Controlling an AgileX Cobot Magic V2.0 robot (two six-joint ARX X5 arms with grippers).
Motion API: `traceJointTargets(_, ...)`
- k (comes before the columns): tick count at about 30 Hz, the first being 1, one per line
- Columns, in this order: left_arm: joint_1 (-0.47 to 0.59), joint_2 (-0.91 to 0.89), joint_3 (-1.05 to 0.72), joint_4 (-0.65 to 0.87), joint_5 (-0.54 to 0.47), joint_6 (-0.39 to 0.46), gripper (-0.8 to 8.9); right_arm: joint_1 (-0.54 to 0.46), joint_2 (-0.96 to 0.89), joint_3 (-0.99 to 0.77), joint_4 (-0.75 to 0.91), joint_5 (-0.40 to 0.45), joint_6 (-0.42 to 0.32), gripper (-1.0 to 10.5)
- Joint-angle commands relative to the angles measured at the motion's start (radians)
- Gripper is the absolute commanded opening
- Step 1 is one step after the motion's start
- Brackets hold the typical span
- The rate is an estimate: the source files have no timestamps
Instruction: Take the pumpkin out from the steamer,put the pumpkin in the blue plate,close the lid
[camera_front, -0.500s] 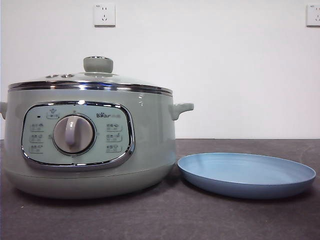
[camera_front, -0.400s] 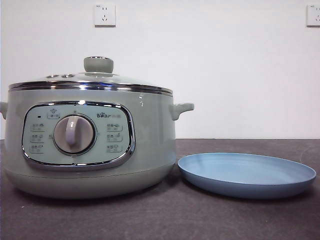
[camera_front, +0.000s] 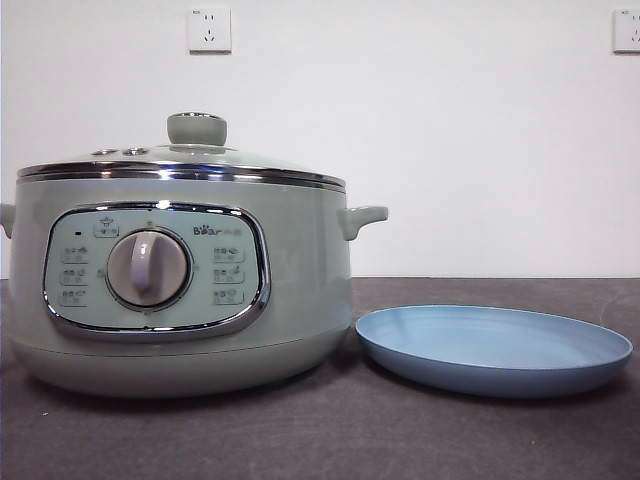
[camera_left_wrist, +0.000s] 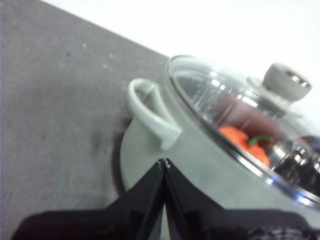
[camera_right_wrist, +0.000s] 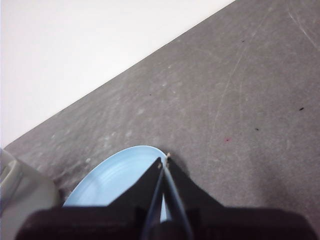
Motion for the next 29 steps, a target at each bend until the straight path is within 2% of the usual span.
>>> traceJointTargets(1, 0.002, -0.003, 0.014, 0.020, -0.008, -0.021, -0.06, 0.000, 0.000, 0.004, -0.015, -0.006, 0.023, -0.1)
traceJointTargets(7, 0.002, 0.032, 0.123, -0.042, -0.065, -0.018, -0.06, 0.000, 0.040, 0.091, -0.061, -0.006, 0.025, -0.1)
traceJointTargets(12, 0.002, 0.146, 0.233, -0.063, -0.062, -0.002, -0.06, 0.000, 0.124, 0.194, -0.063, -0.004, 0.019, -0.1)
traceJointTargets(14, 0.002, 0.213, 0.282, -0.064, -0.061, 0.023, -0.06, 0.000, 0.174, 0.245, -0.063, -0.005, -0.005, -0.1)
traceJointTargets(18, 0.002, 0.349, 0.385, -0.076, -0.041, 0.113, -0.06, 0.000, 0.275, 0.351, -0.062, -0.021, -0.086, -0.1)
traceJointTargets(24, 0.002, 0.548, 0.560, -0.103, 0.091, 0.244, -0.06, 0.000, 0.438, 0.524, -0.063, -0.029, -0.199, 0.0)
traceJointTargets(29, 0.000, 0.690, 0.707, -0.164, 0.157, 0.315, -0.05, 0.000, 0.581, 0.680, -0.093, -0.138, -0.316, 0.0)
